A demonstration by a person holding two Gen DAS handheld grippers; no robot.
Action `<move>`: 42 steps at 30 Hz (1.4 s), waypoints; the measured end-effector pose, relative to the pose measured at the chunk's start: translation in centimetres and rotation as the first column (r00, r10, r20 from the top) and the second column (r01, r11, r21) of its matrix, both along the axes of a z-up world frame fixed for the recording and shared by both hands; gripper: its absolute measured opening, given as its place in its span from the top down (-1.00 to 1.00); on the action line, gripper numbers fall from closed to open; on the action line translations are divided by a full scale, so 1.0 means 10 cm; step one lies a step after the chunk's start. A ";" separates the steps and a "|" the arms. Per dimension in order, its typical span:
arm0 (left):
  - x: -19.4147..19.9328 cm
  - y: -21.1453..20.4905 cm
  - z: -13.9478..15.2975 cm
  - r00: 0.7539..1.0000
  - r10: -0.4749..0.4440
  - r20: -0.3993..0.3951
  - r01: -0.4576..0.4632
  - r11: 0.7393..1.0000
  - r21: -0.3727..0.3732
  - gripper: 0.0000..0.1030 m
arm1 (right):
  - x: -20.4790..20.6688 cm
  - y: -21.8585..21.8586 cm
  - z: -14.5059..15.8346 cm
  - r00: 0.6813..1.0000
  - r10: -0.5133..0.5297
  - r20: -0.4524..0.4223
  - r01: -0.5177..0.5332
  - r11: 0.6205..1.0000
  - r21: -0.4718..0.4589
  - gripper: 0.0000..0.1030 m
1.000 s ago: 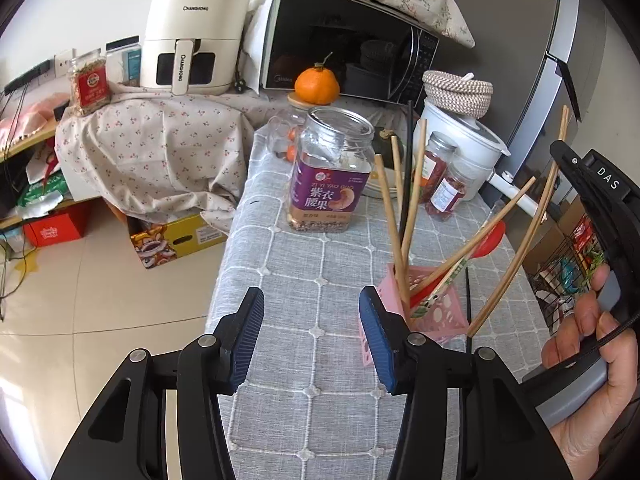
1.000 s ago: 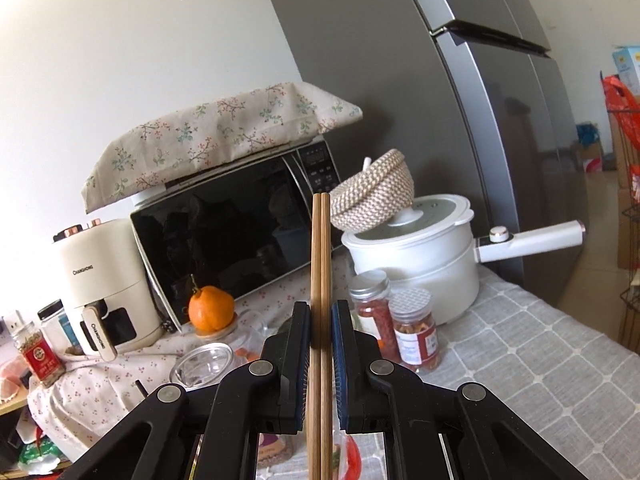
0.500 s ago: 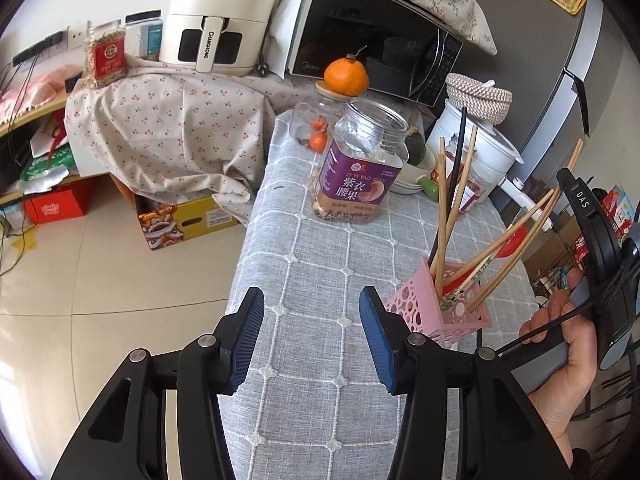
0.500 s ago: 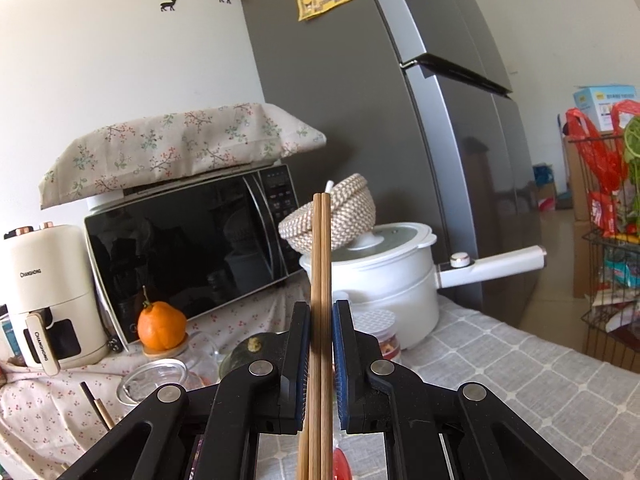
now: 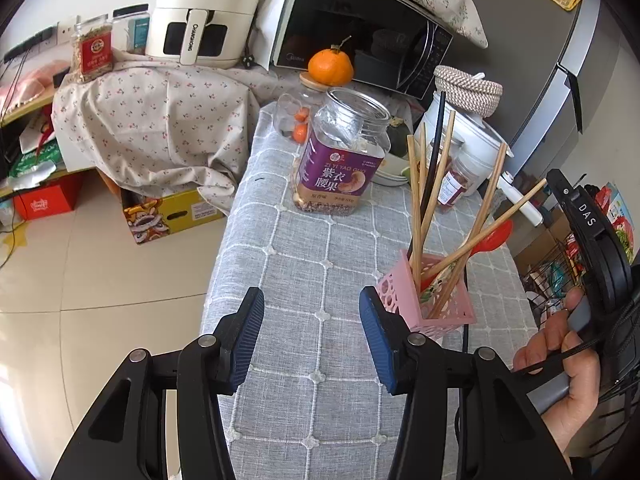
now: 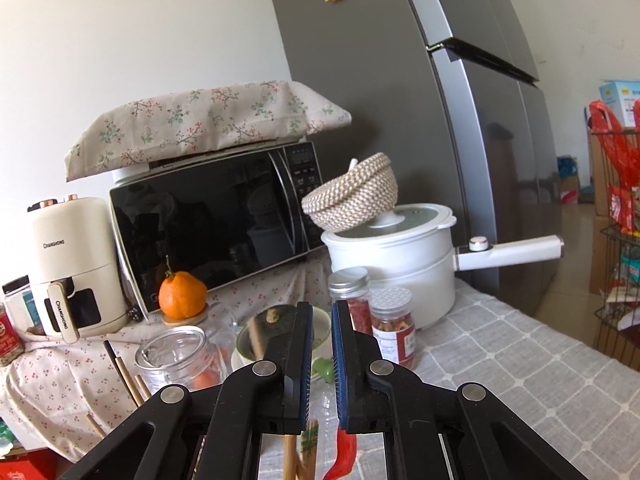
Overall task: Organize utensils
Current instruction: 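Lower the wooden chopsticks into the basket and open the right gripper, then move the right gripper to the black chopstick and grasp it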
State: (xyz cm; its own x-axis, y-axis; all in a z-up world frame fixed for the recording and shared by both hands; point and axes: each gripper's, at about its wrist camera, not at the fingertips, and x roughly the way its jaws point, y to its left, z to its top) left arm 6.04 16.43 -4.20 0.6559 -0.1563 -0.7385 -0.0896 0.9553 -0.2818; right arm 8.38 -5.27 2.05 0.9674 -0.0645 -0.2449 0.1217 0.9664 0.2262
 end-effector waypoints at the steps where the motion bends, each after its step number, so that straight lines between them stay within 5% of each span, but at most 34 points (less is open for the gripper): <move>1: 0.01 -0.02 0.00 1.000 -0.007 0.001 0.007 1.000 0.004 -0.02 | -0.01 -0.05 0.02 1.000 0.013 -0.011 -0.012 1.000 0.017 0.82; 5: 0.02 -0.14 -0.01 0.999 -0.034 -0.006 0.034 0.999 0.027 -0.10 | -0.04 -0.29 0.13 0.997 0.056 -0.056 -0.054 0.998 0.040 0.65; 7: 0.02 -0.20 -0.02 0.999 -0.049 -0.012 0.050 0.998 0.032 -0.23 | -0.05 -0.43 0.16 0.992 0.089 -0.089 -0.085 0.995 0.055 0.25; 13: 0.00 -0.44 -0.06 0.995 -0.099 -0.032 0.101 0.994 0.040 -0.46 | -0.02 -0.78 0.12 0.958 0.157 -0.240 -0.146 0.987 0.064 -0.20; 20: 0.01 -0.76 -0.16 0.988 -0.142 -0.061 0.147 0.985 0.092 -0.55 | 0.08 -1.09 -0.18 0.870 0.188 -0.455 -0.191 0.981 0.040 -0.31; 35: 0.07 -1.16 -0.38 0.964 -0.221 -0.149 0.242 0.961 0.137 -0.56 | 0.56 -1.33 -1.19 0.580 0.184 -0.794 -0.244 0.969 0.046 -0.38; 42: 0.11 -1.25 -0.46 0.950 -0.255 -0.182 0.280 0.951 0.132 -0.56 | 0.89 -1.30 -1.49 0.549 0.173 -0.818 -0.188 0.979 0.081 -0.38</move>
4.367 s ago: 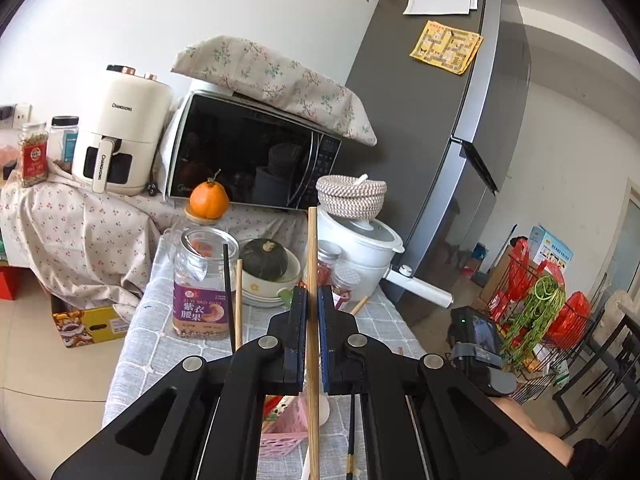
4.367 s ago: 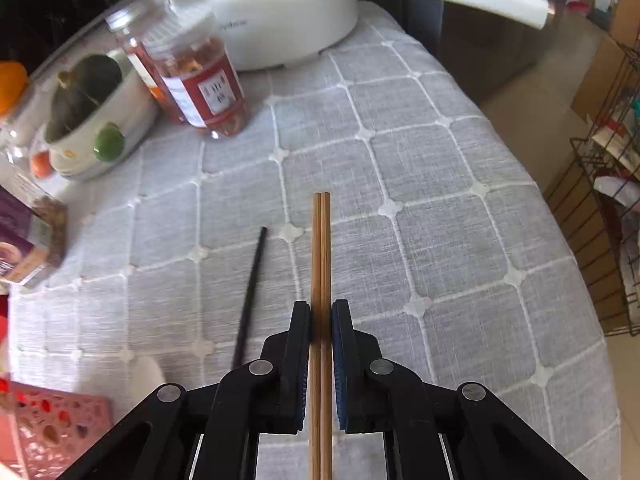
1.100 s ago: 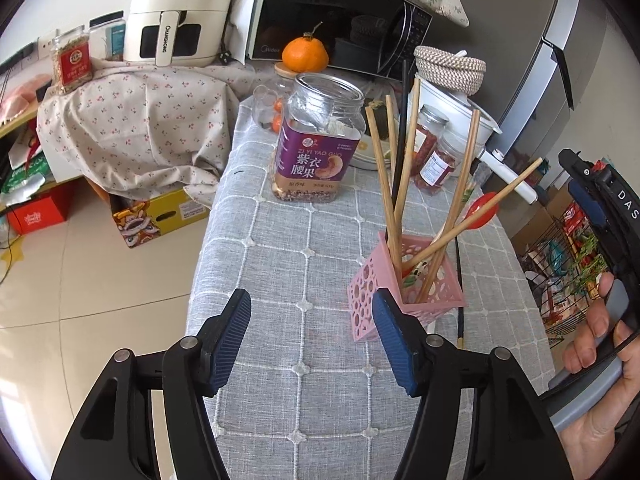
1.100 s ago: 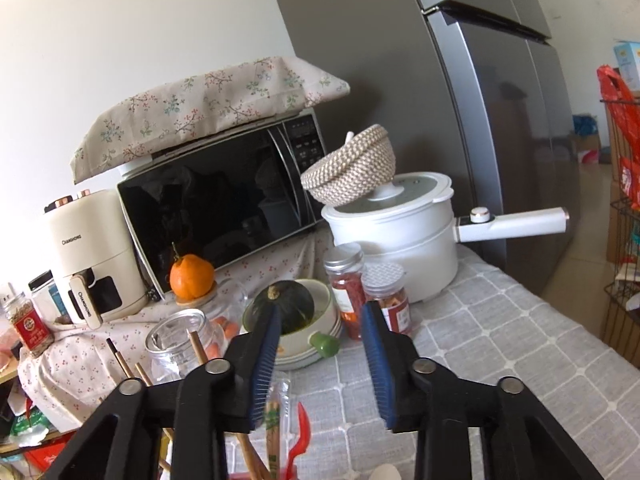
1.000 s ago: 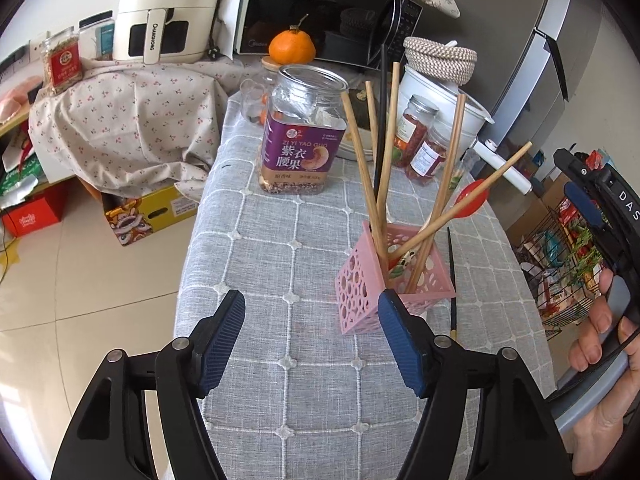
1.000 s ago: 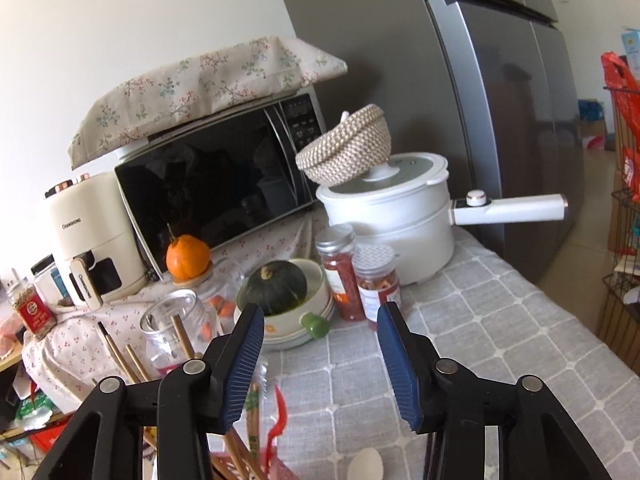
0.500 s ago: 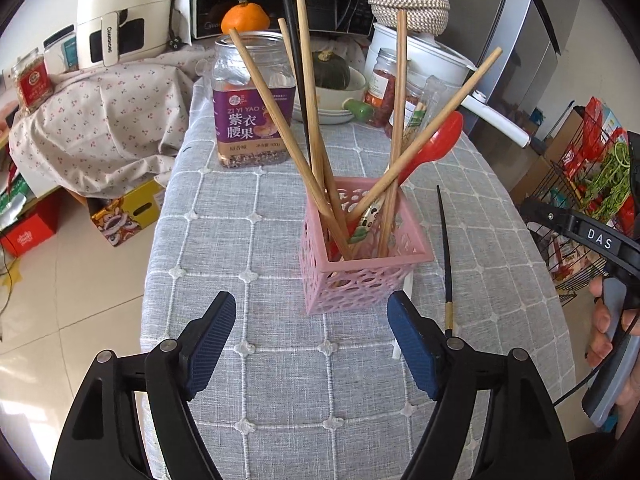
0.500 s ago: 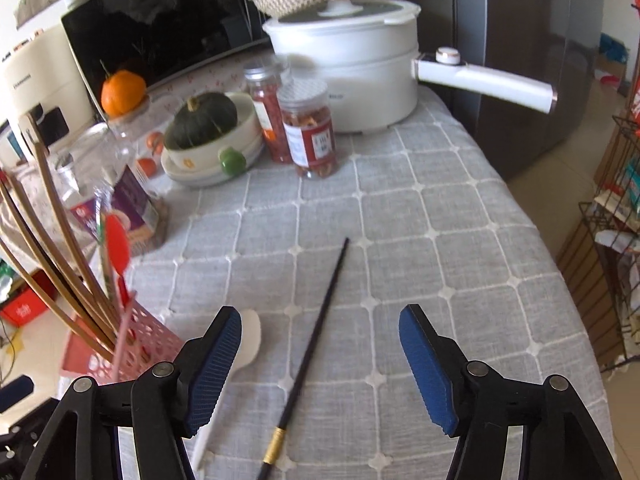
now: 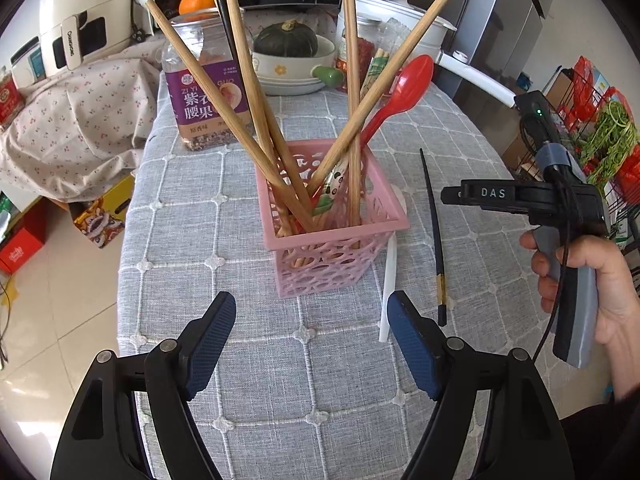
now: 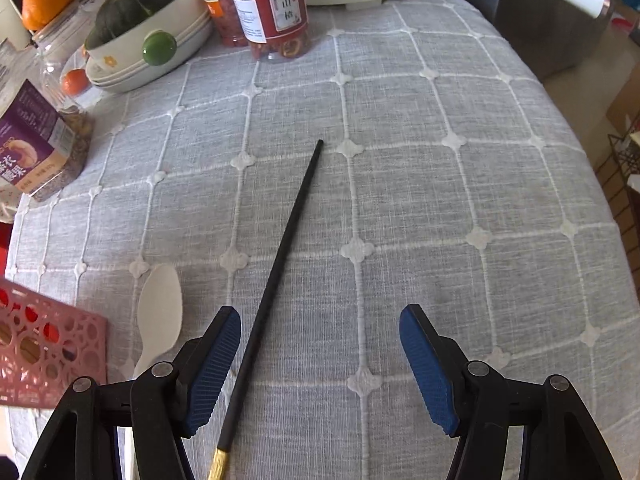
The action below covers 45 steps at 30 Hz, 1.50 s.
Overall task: Organize utensils
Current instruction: 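Move the right gripper to the black chopstick and grasp it, then grasp the white spoon with the left gripper while the right gripper lifts the black chopstick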
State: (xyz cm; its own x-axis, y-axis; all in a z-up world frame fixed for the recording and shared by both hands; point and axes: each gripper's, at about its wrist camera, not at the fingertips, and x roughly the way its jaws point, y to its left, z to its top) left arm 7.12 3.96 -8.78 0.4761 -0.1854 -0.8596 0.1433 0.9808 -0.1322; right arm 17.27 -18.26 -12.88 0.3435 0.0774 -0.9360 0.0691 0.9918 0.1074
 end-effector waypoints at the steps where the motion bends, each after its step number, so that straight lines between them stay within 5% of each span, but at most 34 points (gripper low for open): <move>1: 0.01 -0.01 -0.01 1.000 -0.008 -0.006 0.008 1.000 -0.004 -0.56 | 0.04 0.01 -0.04 1.000 -0.002 0.000 0.002 1.000 0.003 -0.37; 8: -0.04 -0.07 -0.04 0.997 -0.064 -0.034 0.063 0.998 -0.027 -0.56 | 0.26 0.11 -0.19 0.999 -0.046 -0.011 0.046 0.999 -0.025 -0.23; 14: -0.11 -0.12 -0.04 0.993 -0.111 -0.029 0.111 0.994 -0.005 -0.56 | 0.27 0.23 -0.19 1.000 0.024 0.004 -0.023 0.986 -0.165 0.22; 16: -0.13 -0.17 -0.04 0.990 -0.139 -0.032 0.140 0.990 0.010 -0.56 | 0.25 0.24 -0.19 0.998 0.062 -0.011 -0.063 0.984 -0.164 0.83; 27: -0.28 -0.76 0.12 0.952 -0.304 -0.041 0.306 0.952 0.035 -0.47 | -0.14 -0.49 0.16 0.999 -0.047 -0.022 0.047 0.999 0.021 0.93; 34: 0.08 -1.44 0.21 0.927 -0.363 -0.093 0.370 0.926 0.081 -0.29 | -0.39 -0.97 0.41 0.994 -0.105 0.009 0.104 0.991 0.081 0.92; 40: 0.77 -1.78 0.15 0.941 -0.295 -0.166 0.324 0.929 0.182 -0.09 | -0.53 -1.27 0.48 0.989 -0.151 0.011 0.148 0.981 0.122 0.92; 45: 1.22 -1.74 -0.18 0.951 -0.173 -0.258 0.237 0.940 0.244 0.18 | -0.57 -1.36 0.51 0.988 -0.156 0.009 0.152 0.976 0.158 0.92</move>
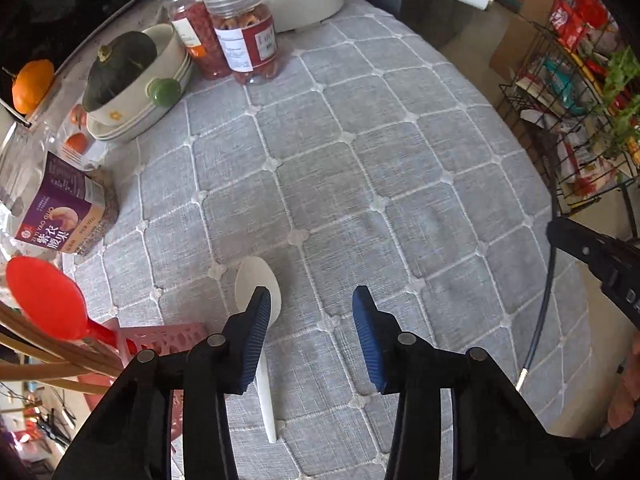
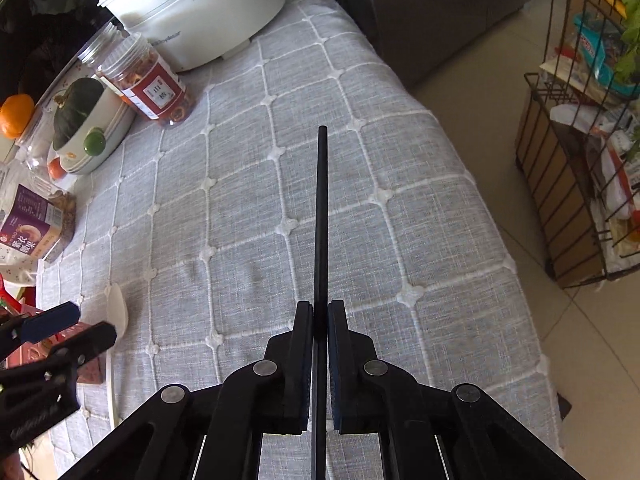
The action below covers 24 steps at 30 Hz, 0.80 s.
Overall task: Organize utensils
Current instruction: 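Grasp the white spoon with the left gripper while the right gripper lifts the black chopstick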
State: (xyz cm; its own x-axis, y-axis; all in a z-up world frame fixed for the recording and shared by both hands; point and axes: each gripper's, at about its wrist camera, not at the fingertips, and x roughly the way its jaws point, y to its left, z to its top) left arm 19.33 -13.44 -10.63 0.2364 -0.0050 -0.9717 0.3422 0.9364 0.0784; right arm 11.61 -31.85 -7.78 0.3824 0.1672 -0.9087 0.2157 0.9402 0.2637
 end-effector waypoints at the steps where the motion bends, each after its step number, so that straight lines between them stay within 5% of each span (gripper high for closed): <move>1: 0.04 0.02 -0.07 1.000 0.013 -0.004 -0.013 1.000 0.026 0.22 | 0.00 0.00 0.01 1.000 0.004 0.004 -0.004 1.000 0.004 0.92; 9: 0.27 0.08 -0.41 0.997 0.077 -0.001 -0.076 0.989 0.126 0.23 | 0.01 0.10 0.08 0.999 0.044 0.023 -0.045 0.999 0.029 0.92; 18: 0.38 0.21 -0.54 0.991 0.127 -0.037 -0.123 0.987 0.101 0.23 | 0.02 0.15 0.08 0.998 0.052 0.025 -0.053 0.998 0.034 0.92; 19: 0.37 0.22 -0.54 0.991 0.129 -0.037 -0.125 0.988 0.095 0.27 | 0.02 0.15 0.08 0.999 0.049 0.024 -0.050 0.998 0.034 0.92; 22: 0.33 0.22 -0.54 0.992 0.118 -0.046 -0.114 0.990 0.079 0.79 | 0.01 0.14 0.09 0.999 0.044 0.027 -0.045 0.998 0.036 0.92; 24: 0.29 0.19 -0.53 0.994 0.101 -0.028 -0.098 0.991 0.096 0.89 | 0.00 0.14 0.11 0.999 0.039 0.033 -0.040 0.999 0.033 0.92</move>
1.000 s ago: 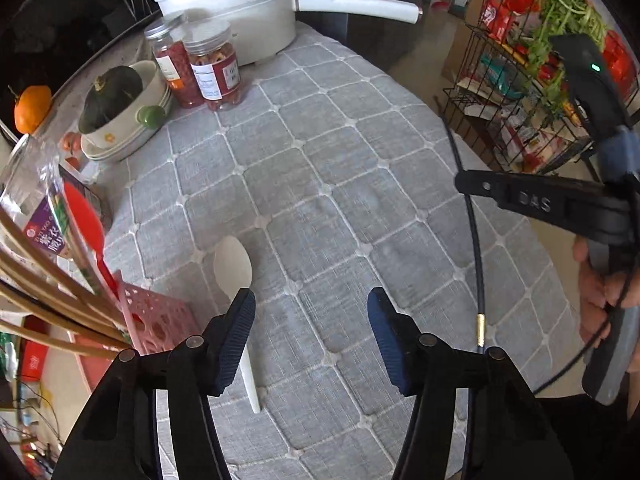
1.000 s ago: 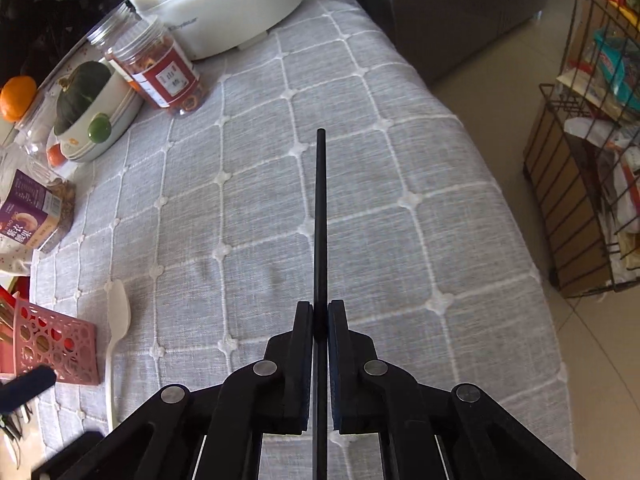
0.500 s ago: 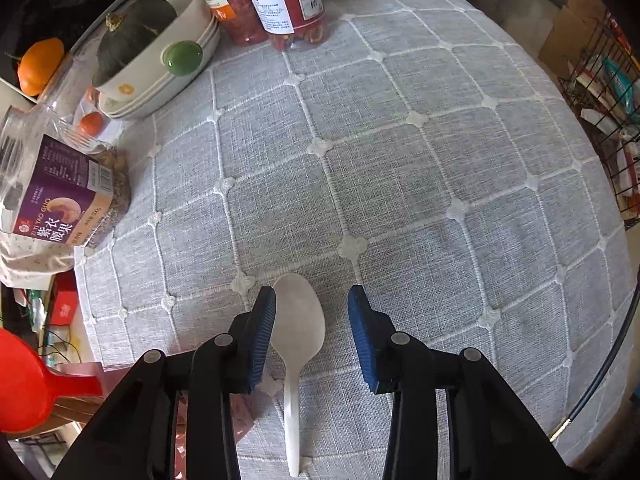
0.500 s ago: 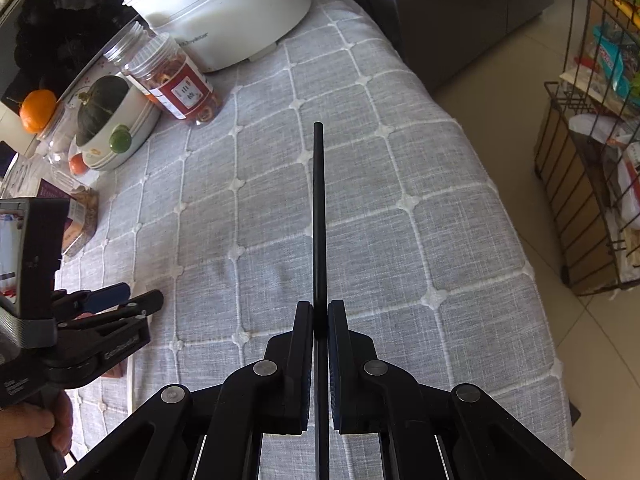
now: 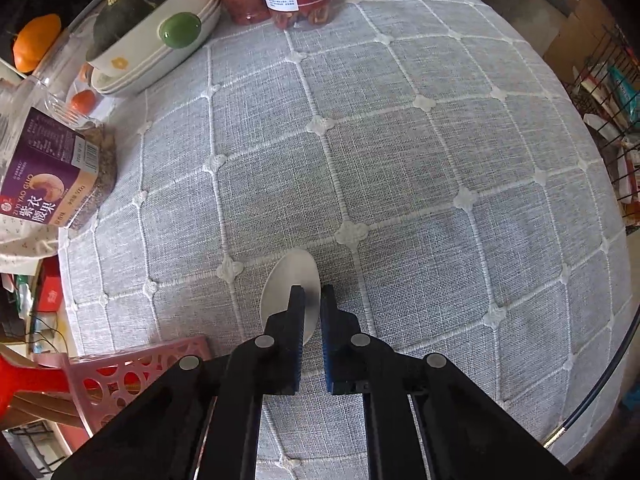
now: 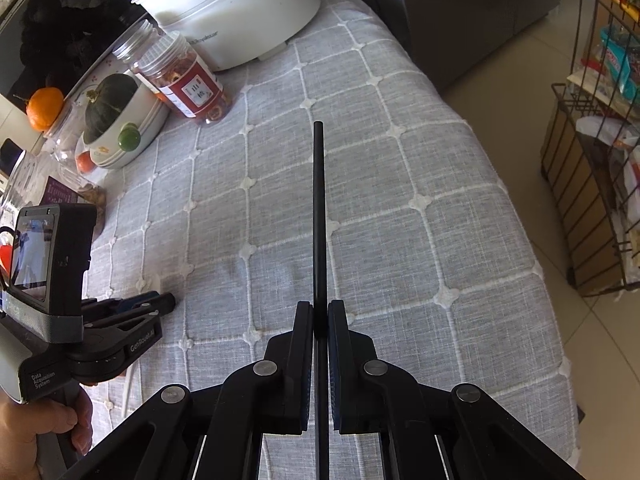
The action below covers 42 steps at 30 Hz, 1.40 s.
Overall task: Organize utensils
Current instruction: 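Grasp the white spoon with the left gripper while the right gripper lifts the black chopstick, then lower the white spoon into the basket and open the left gripper while the right gripper carries the black chopstick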
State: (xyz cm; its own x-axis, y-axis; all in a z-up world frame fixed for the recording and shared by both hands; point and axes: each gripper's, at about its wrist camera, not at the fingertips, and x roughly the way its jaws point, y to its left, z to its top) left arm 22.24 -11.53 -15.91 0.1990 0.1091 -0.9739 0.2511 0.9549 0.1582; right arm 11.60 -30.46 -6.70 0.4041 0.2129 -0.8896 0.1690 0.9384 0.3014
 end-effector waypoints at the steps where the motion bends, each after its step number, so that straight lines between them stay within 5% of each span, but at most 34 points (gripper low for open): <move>1: -0.03 -0.02 0.02 1.000 -0.007 0.017 0.006 1.000 0.014 0.95 | -0.01 0.00 0.01 1.000 -0.007 0.004 0.007 1.000 -0.004 0.92; 8: -0.36 -0.13 0.43 0.986 -0.061 0.152 0.071 0.996 -0.061 0.96 | -0.12 0.04 0.24 0.997 -0.022 0.071 0.023 1.000 -0.010 0.92; 13: -0.72 -0.09 0.93 0.958 -0.086 0.274 0.149 0.965 -0.217 0.96 | -0.26 0.14 0.47 0.989 -0.031 0.143 0.031 1.000 0.004 0.92; 18: -1.20 -0.02 1.45 0.902 -0.104 0.419 0.255 0.912 -0.322 0.96 | -0.37 0.31 0.72 0.975 -0.019 0.220 0.018 1.000 0.005 0.92; 26: -1.48 0.77 2.08 0.772 0.086 0.630 0.293 0.831 -0.473 0.96 | -0.42 0.61 1.06 0.946 0.021 0.325 -0.016 1.000 -0.019 0.92; 36: -1.25 1.51 1.84 0.621 0.311 0.719 0.239 0.799 -0.551 0.96 | -0.42 0.84 1.24 0.924 0.078 0.374 -0.079 0.997 -0.012 0.92; 42: -1.18 1.59 1.60 0.610 0.322 0.724 0.227 0.804 -0.550 0.96 | -0.43 0.90 1.30 0.917 0.095 0.388 -0.107 0.994 0.010 0.92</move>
State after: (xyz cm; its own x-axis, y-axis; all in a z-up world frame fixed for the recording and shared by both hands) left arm 10.48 4.38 0.14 0.8853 -0.3350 -0.3224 0.2502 0.9277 -0.2770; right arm 7.27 -21.44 6.26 0.6901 0.2953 -0.6607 -0.0618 0.9337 0.3527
